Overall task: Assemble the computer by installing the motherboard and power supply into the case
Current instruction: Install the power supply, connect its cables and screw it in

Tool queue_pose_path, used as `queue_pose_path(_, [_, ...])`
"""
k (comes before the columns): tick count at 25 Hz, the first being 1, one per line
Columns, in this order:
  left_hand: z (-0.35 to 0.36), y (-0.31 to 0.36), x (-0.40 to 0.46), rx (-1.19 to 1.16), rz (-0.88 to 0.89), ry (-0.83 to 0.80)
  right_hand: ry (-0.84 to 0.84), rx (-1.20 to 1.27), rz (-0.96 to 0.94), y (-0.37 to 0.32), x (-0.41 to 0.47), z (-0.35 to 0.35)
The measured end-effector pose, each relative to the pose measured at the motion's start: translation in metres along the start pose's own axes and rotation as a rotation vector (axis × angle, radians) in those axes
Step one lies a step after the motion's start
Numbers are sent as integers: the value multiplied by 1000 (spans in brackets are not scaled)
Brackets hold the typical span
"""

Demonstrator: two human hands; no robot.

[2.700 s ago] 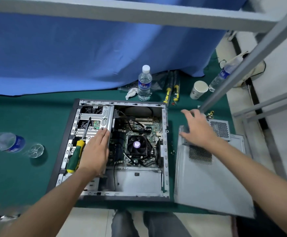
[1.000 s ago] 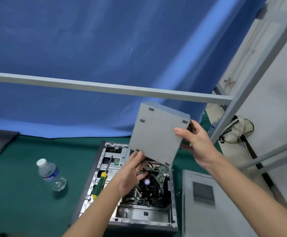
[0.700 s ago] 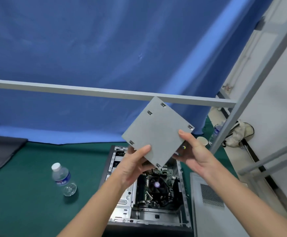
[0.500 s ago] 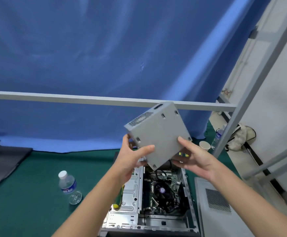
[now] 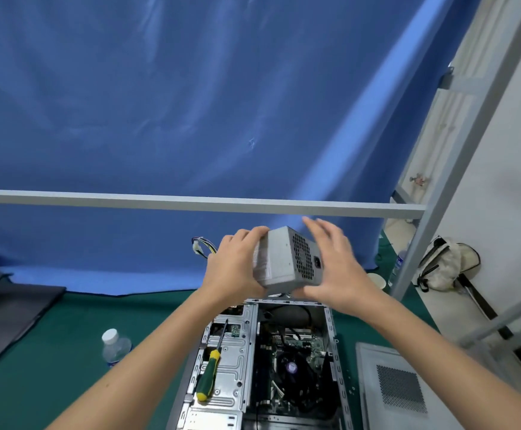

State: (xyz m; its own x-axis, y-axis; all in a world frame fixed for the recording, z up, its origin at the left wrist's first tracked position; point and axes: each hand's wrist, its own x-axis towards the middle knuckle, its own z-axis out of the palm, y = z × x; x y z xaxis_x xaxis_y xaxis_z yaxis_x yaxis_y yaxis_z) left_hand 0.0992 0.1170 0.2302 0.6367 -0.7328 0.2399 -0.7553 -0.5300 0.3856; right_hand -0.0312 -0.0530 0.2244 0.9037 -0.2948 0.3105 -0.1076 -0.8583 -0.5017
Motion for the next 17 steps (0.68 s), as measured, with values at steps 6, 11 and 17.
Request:
queue_pose_path(6, [19,27,19,242,113,24,-113,13,-134,23,9,-7])
queue_pose_path(11, [41,-1,1,-594,-154,178,-6,288,-42,73,-8,-15])
queue_pose_path(17, [87,-7,6,-1199,-752,-67,-52,495,22,105,-24,-34])
